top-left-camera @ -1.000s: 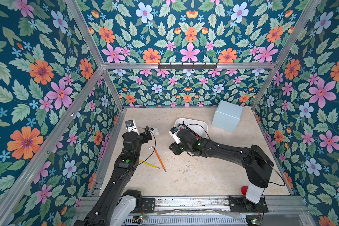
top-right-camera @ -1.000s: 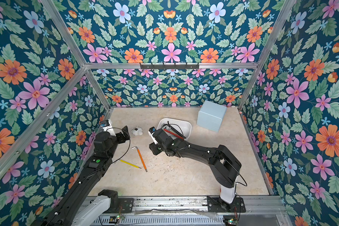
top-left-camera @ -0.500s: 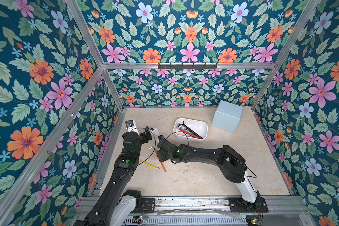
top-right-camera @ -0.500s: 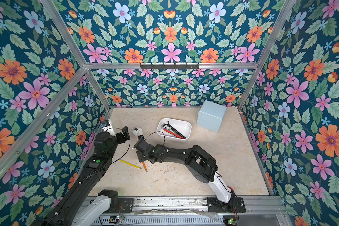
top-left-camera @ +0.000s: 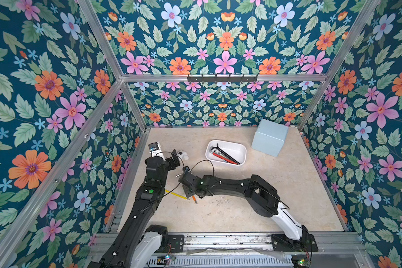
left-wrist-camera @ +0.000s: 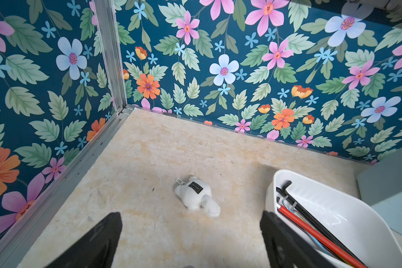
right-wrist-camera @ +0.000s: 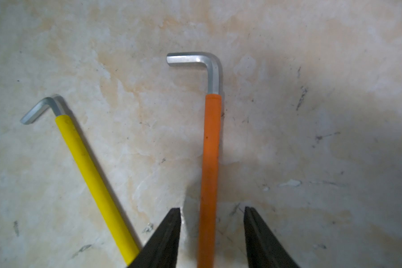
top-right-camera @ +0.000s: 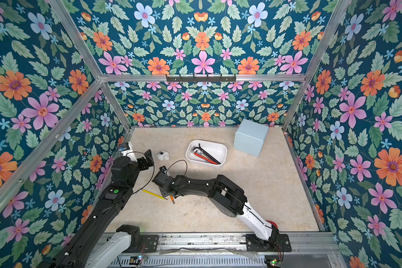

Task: Put the hex key on the desktop into the storage box
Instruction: Pick up the Allen key from the center of the board.

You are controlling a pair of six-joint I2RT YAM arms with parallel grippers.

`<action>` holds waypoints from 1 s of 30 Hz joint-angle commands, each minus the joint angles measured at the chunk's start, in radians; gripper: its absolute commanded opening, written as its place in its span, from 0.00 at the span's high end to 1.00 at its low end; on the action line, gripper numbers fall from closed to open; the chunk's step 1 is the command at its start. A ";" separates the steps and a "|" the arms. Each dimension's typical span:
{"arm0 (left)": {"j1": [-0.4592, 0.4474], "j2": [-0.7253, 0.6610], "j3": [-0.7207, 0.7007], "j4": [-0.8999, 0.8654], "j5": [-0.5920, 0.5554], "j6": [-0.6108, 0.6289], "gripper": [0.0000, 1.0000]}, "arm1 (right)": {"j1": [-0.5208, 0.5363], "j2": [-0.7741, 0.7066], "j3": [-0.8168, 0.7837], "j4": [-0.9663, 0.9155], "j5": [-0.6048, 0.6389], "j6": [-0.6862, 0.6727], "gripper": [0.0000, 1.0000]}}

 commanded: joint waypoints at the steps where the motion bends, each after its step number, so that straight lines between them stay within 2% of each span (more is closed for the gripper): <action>1: 0.000 -0.004 -0.001 0.011 -0.009 0.006 0.01 | 0.010 0.025 0.029 -0.054 0.035 0.003 0.53; 6: -0.001 -0.007 0.000 0.009 -0.011 0.006 0.01 | 0.024 0.070 0.081 -0.122 0.069 0.000 0.61; 11: -0.002 -0.008 0.002 0.010 -0.015 0.008 0.00 | 0.031 0.078 0.080 -0.161 0.083 0.015 0.85; 15: -0.002 -0.009 0.002 0.008 -0.014 0.009 0.01 | 0.034 0.067 0.054 -0.174 0.090 0.025 1.00; 23: -0.002 -0.009 0.007 0.008 -0.014 0.008 0.01 | 0.029 -0.104 -0.157 0.019 0.070 -0.038 1.00; 30: -0.002 -0.015 0.005 0.005 -0.016 0.009 0.01 | -0.052 -0.342 -0.427 0.277 -0.112 -0.130 1.00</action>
